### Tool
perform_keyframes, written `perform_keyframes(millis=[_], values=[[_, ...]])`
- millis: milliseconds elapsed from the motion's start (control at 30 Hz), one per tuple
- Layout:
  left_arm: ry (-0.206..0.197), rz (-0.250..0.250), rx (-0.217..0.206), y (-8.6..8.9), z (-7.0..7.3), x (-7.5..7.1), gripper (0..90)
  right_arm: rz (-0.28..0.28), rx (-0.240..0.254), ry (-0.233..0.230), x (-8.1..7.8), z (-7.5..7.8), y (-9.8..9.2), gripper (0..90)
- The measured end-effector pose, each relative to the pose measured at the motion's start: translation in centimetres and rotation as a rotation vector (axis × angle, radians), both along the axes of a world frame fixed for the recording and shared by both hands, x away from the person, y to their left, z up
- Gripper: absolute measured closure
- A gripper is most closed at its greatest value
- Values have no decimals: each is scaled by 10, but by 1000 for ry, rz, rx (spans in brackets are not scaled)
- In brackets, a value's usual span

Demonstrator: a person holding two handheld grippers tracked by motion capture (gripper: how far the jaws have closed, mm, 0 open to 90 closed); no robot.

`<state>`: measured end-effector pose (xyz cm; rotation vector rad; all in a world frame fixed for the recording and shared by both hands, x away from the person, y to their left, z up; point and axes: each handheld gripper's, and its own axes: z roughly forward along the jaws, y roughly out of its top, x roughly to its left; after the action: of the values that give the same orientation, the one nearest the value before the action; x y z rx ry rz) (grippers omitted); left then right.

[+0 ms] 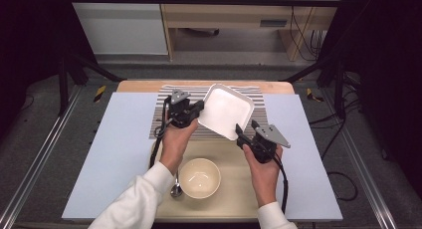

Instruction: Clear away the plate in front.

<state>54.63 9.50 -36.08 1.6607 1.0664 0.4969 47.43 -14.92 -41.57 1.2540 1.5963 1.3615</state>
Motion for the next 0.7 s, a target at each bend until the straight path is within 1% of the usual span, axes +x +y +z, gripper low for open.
perform_keyframes(millis=[100,133,200,267,333,433,467,533,600,700], values=[[-11,8,-5,-1,-2,-3,889,2,5,5,0,-2,2,453],[-9,10,-8,-2,-3,-3,888,4,8,1,1,-2,2,493],[-2,19,-13,-1,-5,-4,888,3,16,5,1,-3,3,518],[0,28,-12,-1,-8,-6,888,-17,32,10,2,-5,3,577],[1,38,-10,-2,-11,-7,888,-35,63,27,3,-8,2,637],[-1,41,-7,-4,-15,-9,886,-71,69,29,5,-9,1,698],[6,41,-6,-5,-16,-10,885,-78,69,24,6,-9,0,716],[16,35,-12,-6,-18,-12,881,-105,95,12,8,-8,-2,757],[22,34,-15,-8,-20,-15,878,-121,139,6,10,-7,-4,793],[20,29,-10,-10,-21,-17,871,-142,155,-4,15,-7,-6,836]])
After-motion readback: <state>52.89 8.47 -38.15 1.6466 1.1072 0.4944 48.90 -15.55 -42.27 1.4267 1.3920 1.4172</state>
